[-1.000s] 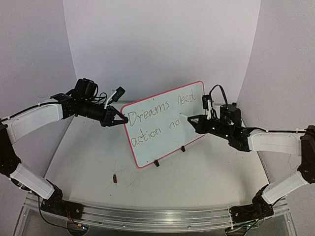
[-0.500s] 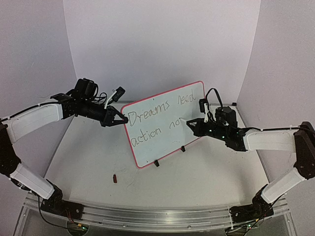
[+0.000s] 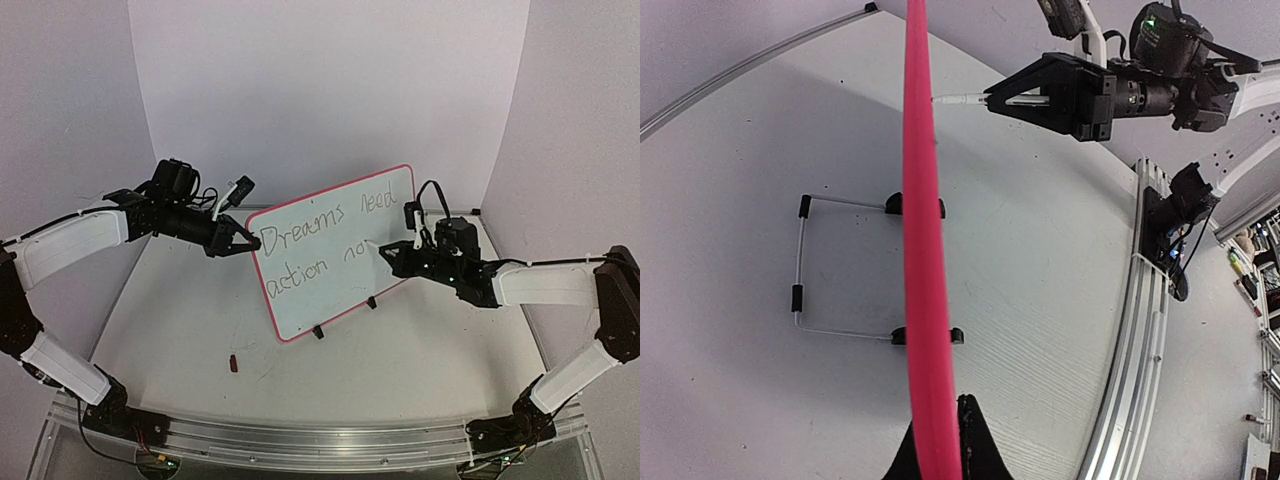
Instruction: Write a sentence on the whiteboard
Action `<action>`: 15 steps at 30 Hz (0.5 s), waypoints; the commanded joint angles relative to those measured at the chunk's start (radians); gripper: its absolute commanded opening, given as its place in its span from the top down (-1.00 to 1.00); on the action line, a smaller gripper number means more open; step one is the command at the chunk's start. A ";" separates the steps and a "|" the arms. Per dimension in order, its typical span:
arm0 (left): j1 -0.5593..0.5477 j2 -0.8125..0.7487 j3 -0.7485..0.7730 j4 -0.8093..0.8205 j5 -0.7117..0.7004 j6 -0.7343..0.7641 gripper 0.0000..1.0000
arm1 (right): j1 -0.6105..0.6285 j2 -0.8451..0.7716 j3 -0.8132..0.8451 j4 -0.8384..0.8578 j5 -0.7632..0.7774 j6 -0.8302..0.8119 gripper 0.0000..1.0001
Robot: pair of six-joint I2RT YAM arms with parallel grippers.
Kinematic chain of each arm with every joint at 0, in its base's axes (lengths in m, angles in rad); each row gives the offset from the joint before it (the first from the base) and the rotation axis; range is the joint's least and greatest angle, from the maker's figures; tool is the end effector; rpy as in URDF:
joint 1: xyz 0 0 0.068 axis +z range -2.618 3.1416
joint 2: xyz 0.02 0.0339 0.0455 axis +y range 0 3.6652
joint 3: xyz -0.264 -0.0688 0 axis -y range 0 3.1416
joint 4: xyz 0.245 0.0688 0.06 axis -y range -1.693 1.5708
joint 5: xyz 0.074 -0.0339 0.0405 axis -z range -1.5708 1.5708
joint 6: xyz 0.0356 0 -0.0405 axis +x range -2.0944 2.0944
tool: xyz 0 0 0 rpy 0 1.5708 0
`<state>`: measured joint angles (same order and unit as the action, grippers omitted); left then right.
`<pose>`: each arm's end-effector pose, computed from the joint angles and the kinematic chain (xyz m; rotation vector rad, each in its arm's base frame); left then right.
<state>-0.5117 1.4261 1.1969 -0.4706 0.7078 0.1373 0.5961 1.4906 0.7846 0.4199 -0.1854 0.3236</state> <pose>0.2602 -0.1727 0.3124 1.0715 1.9861 -0.9999 0.2684 0.1900 0.2326 -0.3945 1.8906 0.8003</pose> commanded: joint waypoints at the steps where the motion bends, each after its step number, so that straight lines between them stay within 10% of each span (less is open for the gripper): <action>1: -0.033 0.054 -0.026 -0.132 -0.022 0.047 1.00 | -0.002 0.021 -0.027 0.019 0.042 0.018 1.00; 15: -0.033 0.051 -0.028 -0.134 -0.025 0.048 1.00 | -0.002 0.015 -0.013 -0.018 0.074 0.015 1.00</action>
<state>-0.5117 1.4261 1.1969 -0.4702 0.7078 0.1341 0.5961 1.4982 0.7528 0.4153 -0.1494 0.3344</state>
